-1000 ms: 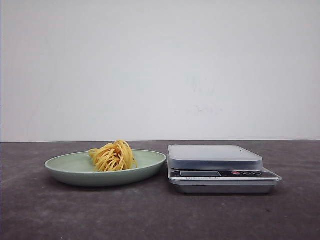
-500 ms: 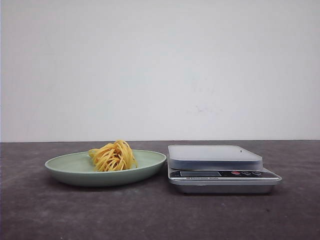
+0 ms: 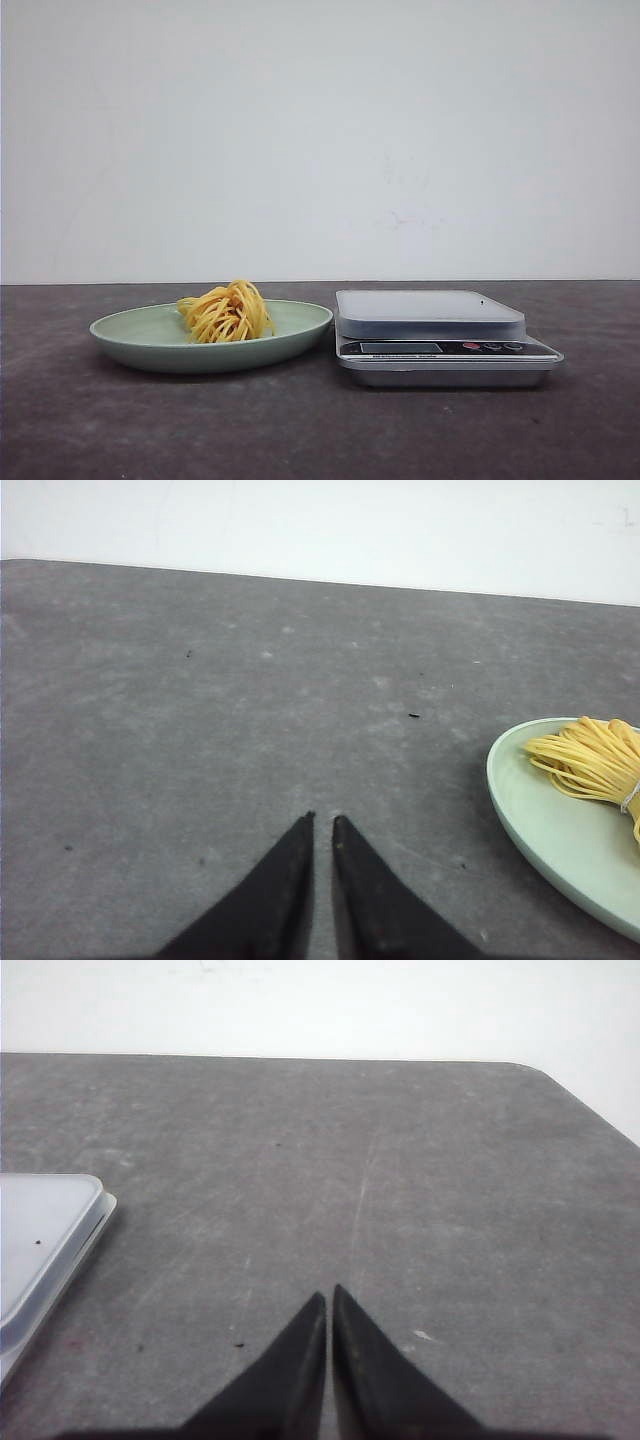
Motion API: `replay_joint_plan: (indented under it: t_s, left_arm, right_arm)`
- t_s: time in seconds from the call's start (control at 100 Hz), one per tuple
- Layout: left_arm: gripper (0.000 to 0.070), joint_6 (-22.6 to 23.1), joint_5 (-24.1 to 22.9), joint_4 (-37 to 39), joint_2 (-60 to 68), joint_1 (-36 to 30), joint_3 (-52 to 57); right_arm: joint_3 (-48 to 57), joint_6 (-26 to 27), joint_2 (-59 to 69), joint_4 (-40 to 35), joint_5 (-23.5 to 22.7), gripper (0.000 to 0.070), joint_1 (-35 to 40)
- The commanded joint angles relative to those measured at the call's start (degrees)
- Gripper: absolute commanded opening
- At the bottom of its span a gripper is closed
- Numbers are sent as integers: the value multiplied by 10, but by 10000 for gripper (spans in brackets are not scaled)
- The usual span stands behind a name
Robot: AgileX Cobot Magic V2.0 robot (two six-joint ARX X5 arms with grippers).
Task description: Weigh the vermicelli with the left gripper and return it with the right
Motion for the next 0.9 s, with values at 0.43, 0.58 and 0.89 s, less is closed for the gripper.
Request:
replay_joint_plan:
  t_s: [0.43,0.58,0.89]
  left_arm:
    - [0,9,1,-3,0,1,-10]
    - [0,9,1,-2,0,1,-10]
    - [0,6,0,14,0,1,-10]
  right_arm:
    - [-2,-2,-1,10,-1,1,0]
    - [-2,0,-1,19,-3,1,0]
    - [-1,73,-1,49,2,1,0]
